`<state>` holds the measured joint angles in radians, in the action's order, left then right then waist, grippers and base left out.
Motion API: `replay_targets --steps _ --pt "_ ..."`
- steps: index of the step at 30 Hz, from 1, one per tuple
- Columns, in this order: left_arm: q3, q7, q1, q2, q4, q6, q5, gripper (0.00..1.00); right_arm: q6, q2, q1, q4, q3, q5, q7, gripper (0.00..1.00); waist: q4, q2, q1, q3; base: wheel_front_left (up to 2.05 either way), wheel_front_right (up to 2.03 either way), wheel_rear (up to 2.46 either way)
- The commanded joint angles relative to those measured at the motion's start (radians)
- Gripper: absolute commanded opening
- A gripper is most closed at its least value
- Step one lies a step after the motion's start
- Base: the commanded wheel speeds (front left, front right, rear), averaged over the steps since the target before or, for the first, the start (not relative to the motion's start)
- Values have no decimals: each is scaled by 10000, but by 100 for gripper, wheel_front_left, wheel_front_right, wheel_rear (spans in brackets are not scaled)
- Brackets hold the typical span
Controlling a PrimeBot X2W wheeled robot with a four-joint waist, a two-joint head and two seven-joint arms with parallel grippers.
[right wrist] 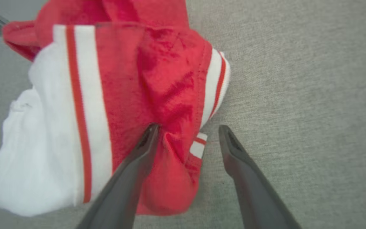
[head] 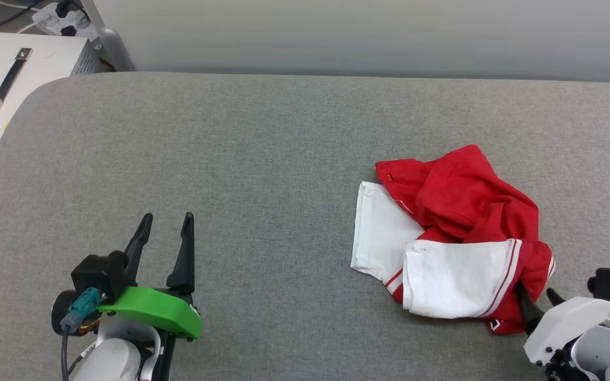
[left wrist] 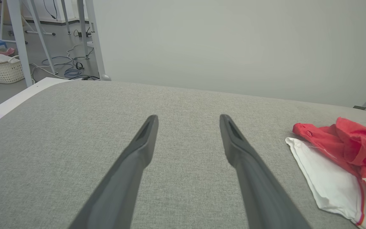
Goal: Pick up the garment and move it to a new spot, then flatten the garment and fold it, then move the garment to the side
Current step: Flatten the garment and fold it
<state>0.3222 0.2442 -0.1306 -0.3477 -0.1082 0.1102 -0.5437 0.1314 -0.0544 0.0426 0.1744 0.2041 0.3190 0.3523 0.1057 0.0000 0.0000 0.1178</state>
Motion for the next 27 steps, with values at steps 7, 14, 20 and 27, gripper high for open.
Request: replay_targets --steps 7,14,20,27 --pt "-25 -55 206 -136 11 135 -24 100 -7 38 166 -370 86 -591 -2250 100 19 0 0 -158 0 0 0" --pt "-66 -117 415 -203 75 281 -88 100 -7 40 17 -1014 -618 -895 -2863 100 -91 0 0 -365 0 0 0" --pt "-67 -154 477 -247 154 385 -91 100 -7 -2 -206 -1904 -1898 -1202 -1385 100 -214 0 0 -387 0 0 0" --pt "-18 -150 401 -254 200 410 -100 100 -7 -1464 -463 -3513 -4213 -428 2390 100 -208 0 0 -280 0 0 0"
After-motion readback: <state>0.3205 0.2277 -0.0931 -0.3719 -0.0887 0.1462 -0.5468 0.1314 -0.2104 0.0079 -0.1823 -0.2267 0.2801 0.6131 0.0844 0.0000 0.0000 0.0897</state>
